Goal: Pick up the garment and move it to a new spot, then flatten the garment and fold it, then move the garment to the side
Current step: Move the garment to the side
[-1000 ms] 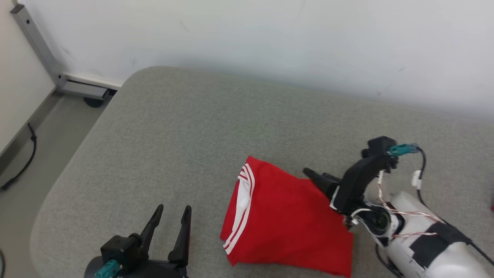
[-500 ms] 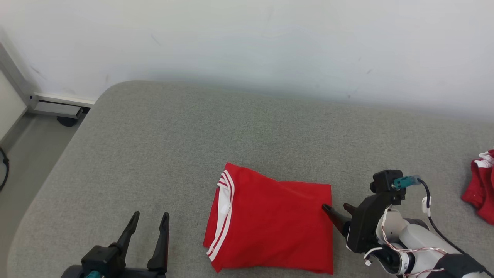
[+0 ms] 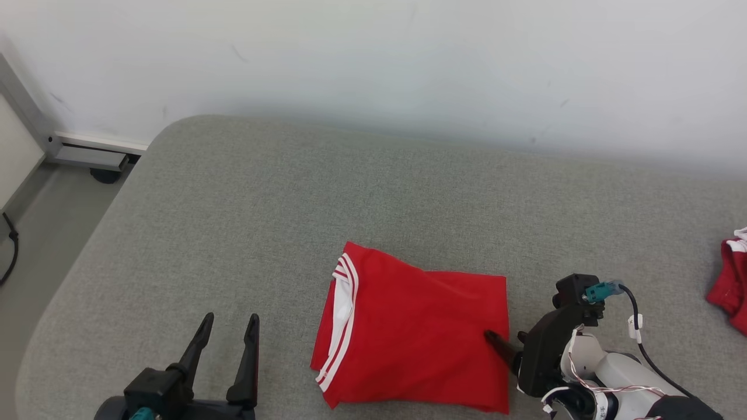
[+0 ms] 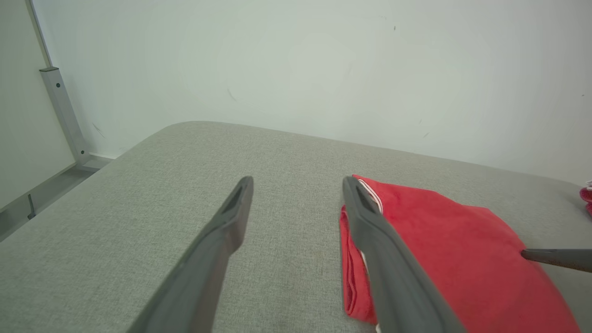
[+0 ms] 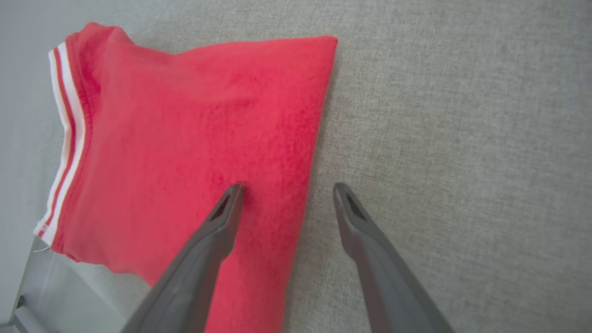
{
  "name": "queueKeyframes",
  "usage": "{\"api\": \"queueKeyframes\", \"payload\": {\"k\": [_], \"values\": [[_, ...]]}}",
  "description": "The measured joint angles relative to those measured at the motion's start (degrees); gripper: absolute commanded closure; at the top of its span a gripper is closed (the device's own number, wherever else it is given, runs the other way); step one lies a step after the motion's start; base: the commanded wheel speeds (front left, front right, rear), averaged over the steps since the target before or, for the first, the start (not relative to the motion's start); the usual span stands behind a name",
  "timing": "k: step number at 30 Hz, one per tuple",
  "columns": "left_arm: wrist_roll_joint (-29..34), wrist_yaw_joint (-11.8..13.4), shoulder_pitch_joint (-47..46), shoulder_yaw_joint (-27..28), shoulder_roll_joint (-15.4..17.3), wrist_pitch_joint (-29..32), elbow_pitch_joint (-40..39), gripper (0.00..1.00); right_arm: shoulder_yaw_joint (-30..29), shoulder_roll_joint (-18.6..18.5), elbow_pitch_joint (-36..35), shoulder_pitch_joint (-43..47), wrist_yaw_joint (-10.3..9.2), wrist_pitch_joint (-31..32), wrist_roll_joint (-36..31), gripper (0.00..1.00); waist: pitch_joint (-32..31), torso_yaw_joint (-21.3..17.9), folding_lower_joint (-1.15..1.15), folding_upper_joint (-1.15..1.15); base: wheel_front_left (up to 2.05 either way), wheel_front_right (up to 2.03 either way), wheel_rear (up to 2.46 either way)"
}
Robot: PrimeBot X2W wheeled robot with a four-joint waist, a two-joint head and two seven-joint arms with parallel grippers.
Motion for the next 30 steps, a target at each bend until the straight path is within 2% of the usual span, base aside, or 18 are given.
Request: {"api": "queueKeyframes", "payload": {"k": [8, 9, 10, 11, 20, 30], "values": [[0.0, 0.08, -0.01, 0.76, -0.19, 0.0, -0.19, 0.0, -0.87, 1.57, 2.76, -0.15, -0.43, 1.31, 0.46, 0.0, 0.9, 0.61, 0.0, 0.0, 0.0, 0.0, 0.0], [0.0, 0.08, -0.01, 0.92, -0.19, 0.0, -0.23, 0.0, -0.87, 1.7, 2.79, -0.24, -0.43, 1.52, 0.46, 0.39, 1.01, 0.6, 0.0, 0.0, 0.0, 0.0, 0.0], [0.0, 0.09, -0.01, 1.09, -0.19, 0.0, -0.23, 0.0, -1.11, 1.9, 2.93, -0.31, -0.43, 1.49, 0.52, 0.89, 1.1, 0.59, 0.0, 0.0, 0.0, 0.0, 0.0], [0.0, 0.09, -0.02, 1.18, -0.21, -0.01, -0.22, 0.0, -1.33, 2.02, 3.09, -0.36, -0.43, 1.49, 0.67, 1.0, 1.17, 0.59, 0.0, 0.0, 0.0, 0.0, 0.0], [-0.02, 0.25, -0.06, 1.7, -0.65, -0.08, -0.14, 0.0, -2.33, 1.46, 4.15, -2.53, -0.43, 2.01, 0.98, 1.0, 1.47, 0.17, 0.0, 0.0, 0.0, 0.0, 0.0], [-0.46, 0.29, 0.59, 2.52, -0.86, -0.08, -0.97, 0.0, -3.32, -6.03, 3.31, -11.57, -0.44, 3.86, -2.07, 1.0, 2.2, -1.3, 0.0, 0.0, 0.0, 0.0, 0.0]]}}
